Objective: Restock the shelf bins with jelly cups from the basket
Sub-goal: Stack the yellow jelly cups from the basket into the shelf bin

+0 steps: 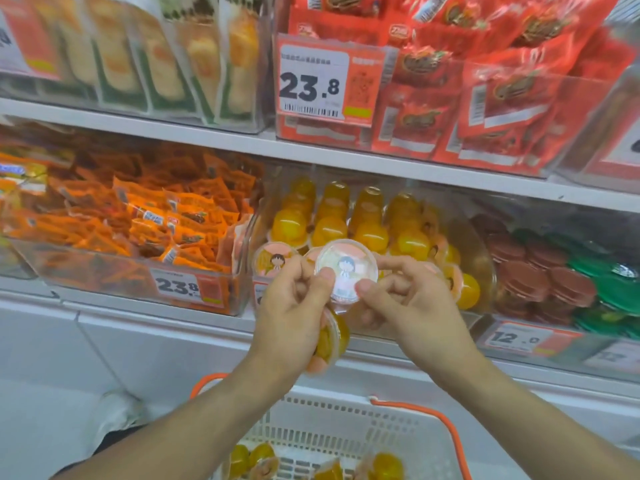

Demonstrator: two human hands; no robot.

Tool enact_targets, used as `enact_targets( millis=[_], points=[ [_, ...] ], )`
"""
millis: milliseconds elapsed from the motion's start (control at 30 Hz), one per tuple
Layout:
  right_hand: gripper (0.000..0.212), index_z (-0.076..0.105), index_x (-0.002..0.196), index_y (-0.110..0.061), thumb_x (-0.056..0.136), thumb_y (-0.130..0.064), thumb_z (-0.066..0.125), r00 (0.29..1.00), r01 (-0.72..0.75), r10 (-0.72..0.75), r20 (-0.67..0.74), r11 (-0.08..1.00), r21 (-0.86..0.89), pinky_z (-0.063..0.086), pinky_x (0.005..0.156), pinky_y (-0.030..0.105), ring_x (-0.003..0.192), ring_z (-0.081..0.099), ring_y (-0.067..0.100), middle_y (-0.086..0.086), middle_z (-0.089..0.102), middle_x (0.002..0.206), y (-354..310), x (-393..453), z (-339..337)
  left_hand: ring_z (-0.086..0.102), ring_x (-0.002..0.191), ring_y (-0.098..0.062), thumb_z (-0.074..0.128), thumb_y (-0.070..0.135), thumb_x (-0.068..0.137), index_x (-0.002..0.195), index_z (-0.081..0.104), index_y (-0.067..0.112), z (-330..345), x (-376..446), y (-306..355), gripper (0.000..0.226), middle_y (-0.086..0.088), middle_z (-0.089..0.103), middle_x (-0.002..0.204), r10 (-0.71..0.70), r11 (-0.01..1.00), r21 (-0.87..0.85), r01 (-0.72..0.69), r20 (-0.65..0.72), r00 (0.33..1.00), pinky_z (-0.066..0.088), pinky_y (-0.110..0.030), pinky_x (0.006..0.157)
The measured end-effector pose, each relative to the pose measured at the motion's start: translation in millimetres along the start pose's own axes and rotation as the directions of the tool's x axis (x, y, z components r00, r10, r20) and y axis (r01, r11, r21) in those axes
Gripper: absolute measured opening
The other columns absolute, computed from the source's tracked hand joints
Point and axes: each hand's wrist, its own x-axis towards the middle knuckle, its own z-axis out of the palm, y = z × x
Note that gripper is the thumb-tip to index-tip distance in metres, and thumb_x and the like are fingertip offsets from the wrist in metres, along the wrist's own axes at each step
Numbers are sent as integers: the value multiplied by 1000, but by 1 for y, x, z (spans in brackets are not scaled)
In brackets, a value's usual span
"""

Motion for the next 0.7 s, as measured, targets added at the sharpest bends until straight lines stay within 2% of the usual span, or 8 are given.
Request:
enact_targets(
  millis=[67,167,333,400,467,567,633,700],
  points=[
    [27,62,114,-9,89,-6,70,999,26,-25,-32,999,36,57,59,34,56,67,19,13,69,64,1,2,1,38,46,-5,56,18,99,70,41,12,1,3,0,33,10,44,46,21,1000,11,-21,-20,1000,34,-23,51],
    [24,64,108,-14,88,-2,70,992,90,-88,-93,996,13,58,59,35,56,67,18,8,69,62,-3,9,2,53,52,-10,57,19,99,70,50,8,3,5,2,31,-4,64,56,0,999,-46,-3,-76,997,43,-19,54],
    [21,60,106,-21,93,-5,65,975,110,-130,-180,987,-116,51,55,23,54,64,7,-5,64,57,-12,53,12,46,54,-18,54,33,101,59,57,5,-2,10,0,50,-32,61,71,-220,968,-173,180,-254,942,41,-25,52],
    [17,60,106,-17,94,-6,65,970,81,-123,-209,976,-201,48,56,24,55,61,5,-8,63,57,-10,82,18,42,54,-19,52,35,101,74,55,-10,-4,13,0,52,-27,57,68,-271,956,-191,224,-278,921,38,-22,46],
    [15,62,105,-8,92,-14,67,961,18,-105,-257,948,-319,43,59,25,65,60,10,-7,65,65,-10,108,24,44,55,-20,51,34,102,84,54,-16,-6,15,1,53,-23,57,67,-292,948,-209,239,-280,915,38,-21,44],
    [9,63,81,-9,89,-12,64,952,-117,-25,-306,892,-437,39,54,24,71,58,23,1,60,72,-9,140,33,45,57,-21,51,33,102,84,53,-16,-9,16,3,52,-25,60,72,-311,939,-240,246,-287,906,39,-20,43],
    [5,63,91,-9,90,-11,58,953,-189,32,-303,842,-506,41,65,26,81,58,26,5,60,84,-8,157,40,43,56,-20,51,32,101,83,53,-15,-9,19,3,51,-29,59,72,-327,933,-253,256,-301,896,38,-22,43],
    [8,61,100,-15,95,-19,56,961,-208,41,-274,762,-613,42,74,27,96,61,27,7,63,100,-7,174,47,43,55,-20,52,32,100,80,55,-12,-8,23,1,48,-26,61,69,-343,927,-267,264,-316,885,38,-25,45]
  ],
)
